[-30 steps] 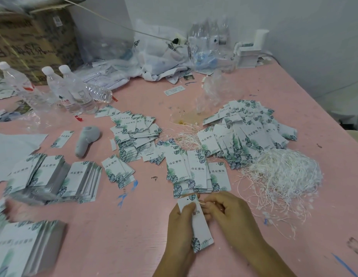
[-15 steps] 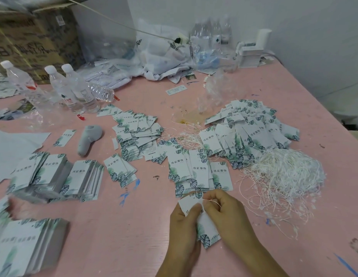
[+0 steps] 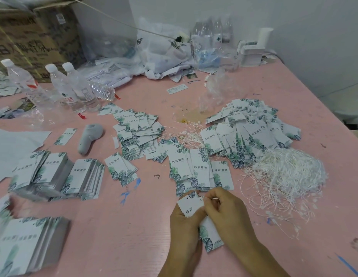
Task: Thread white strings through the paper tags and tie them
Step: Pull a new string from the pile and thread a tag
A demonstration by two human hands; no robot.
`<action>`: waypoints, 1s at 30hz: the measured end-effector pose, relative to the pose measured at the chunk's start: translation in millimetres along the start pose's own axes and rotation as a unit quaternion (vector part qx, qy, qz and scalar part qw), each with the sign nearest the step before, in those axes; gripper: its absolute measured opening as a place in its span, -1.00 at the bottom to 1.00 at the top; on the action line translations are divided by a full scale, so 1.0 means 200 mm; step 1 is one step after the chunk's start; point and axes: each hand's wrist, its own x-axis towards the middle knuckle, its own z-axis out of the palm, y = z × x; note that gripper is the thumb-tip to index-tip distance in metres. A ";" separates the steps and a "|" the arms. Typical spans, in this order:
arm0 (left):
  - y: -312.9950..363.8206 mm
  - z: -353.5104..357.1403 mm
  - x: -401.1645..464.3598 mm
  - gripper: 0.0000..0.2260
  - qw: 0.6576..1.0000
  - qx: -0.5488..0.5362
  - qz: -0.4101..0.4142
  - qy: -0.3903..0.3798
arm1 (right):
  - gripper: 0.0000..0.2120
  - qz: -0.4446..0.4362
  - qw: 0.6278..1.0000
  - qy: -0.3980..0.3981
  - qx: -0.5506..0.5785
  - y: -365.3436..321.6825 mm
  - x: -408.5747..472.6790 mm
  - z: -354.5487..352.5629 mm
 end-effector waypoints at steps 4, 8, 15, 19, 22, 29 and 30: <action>0.01 0.01 -0.01 -0.65 1.000 0.004 0.014 -0.011 | -0.76 -0.028 0.999 0.005 -0.031 0.00 0.00 0.00; 0.01 0.01 -0.01 -0.66 1.000 0.009 0.020 -0.016 | -0.81 -0.041 0.998 0.001 -0.049 -0.01 0.00 -0.01; 0.01 0.00 -0.01 -0.63 0.999 0.015 0.023 -0.021 | -0.79 -0.050 0.997 -0.006 -0.065 -0.01 0.01 0.00; 0.00 0.00 -0.01 -0.60 0.999 0.013 0.020 -0.035 | -0.78 -0.043 0.997 -0.004 -0.056 0.01 0.00 0.01; 0.00 -0.01 0.00 -0.62 0.999 0.012 0.016 -0.042 | -0.81 -0.032 0.999 0.004 -0.041 0.02 0.01 0.02; 0.00 -0.05 0.03 -0.69 0.998 -0.049 -0.036 0.018 | -0.73 -0.004 0.998 -0.009 0.054 0.02 0.01 -0.01; 0.00 -0.05 0.03 -0.73 0.998 -0.043 -0.034 0.016 | -0.71 -0.002 0.998 -0.010 0.064 0.02 0.01 -0.02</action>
